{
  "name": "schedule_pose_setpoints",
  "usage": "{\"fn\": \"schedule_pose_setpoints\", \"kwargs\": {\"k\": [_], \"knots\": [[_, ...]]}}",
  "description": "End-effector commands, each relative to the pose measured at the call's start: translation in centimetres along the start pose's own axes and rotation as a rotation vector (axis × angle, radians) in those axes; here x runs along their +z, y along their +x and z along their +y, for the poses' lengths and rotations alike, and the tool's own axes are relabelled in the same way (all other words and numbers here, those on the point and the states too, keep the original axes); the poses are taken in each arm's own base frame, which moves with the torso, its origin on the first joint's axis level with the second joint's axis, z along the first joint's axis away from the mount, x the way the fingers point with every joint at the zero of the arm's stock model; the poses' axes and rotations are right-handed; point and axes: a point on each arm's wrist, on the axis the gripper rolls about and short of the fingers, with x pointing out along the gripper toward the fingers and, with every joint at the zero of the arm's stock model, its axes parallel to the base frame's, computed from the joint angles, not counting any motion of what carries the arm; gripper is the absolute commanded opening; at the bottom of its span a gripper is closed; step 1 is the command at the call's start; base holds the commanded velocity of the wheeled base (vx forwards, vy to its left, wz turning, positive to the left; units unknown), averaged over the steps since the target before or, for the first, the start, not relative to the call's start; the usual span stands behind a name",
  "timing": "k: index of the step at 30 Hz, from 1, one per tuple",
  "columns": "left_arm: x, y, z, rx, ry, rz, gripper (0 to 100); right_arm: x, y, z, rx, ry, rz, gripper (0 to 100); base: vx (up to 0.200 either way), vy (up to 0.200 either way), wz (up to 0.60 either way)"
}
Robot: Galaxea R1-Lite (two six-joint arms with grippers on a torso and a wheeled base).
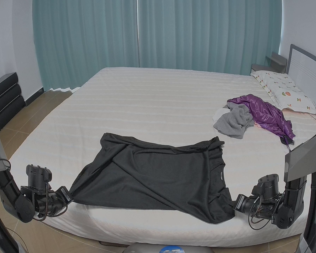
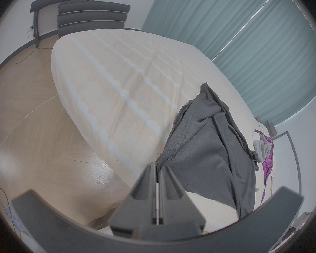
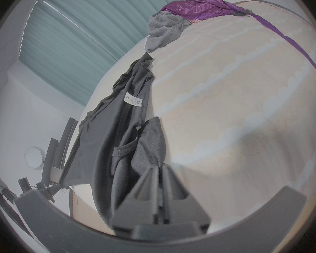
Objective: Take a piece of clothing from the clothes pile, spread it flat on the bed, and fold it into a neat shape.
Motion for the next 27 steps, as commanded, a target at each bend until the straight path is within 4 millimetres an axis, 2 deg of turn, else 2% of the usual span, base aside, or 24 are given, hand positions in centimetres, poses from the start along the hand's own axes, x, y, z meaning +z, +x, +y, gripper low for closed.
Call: {"fn": "schedule_pose_setpoints", "kwargs": {"k": [1, 6, 9, 16, 17, 22, 27], "knots": [[0.3, -0.6, 0.1, -0.019, -0.008, -0.009, 0, -0.8, -1.6, -0.8, -0.029, -0.021, 0.035, 0, 0.000, 0.000, 0.00], [0.4, -0.6, 0.2, -0.019, 0.000, -0.015, 0, -0.2, -3.3, -0.2, 0.014, -0.019, -0.003, 0, 0.000, 0.000, 0.00], [0.5, -0.6, 0.3, -0.017, -0.003, -0.017, 0, -0.7, -4.2, -0.5, -0.007, -0.030, 0.026, 0, 0.000, 0.000, 0.00], [0.6, -0.7, 0.4, -0.029, -0.008, -0.010, 0, -1.3, -4.5, -1.4, -0.086, -0.066, 0.105, 0, 0.000, 0.000, 0.00], [0.6, -0.7, 0.4, -0.030, -0.008, -0.009, 0, -1.4, -4.5, -1.5, -0.088, -0.068, 0.107, 100, 0.000, 0.000, 0.00], [0.7, -0.6, 0.5, -0.039, -0.014, 0.006, 0, -1.0, -4.7, -0.9, -0.045, -0.108, 0.075, 100, 0.000, 0.000, 0.00], [0.6, -0.7, 0.5, -0.042, -0.013, 0.007, 0, 1.0, -4.1, 0.9, 0.071, -0.123, -0.054, 100, 0.000, 0.000, 0.00]]}}
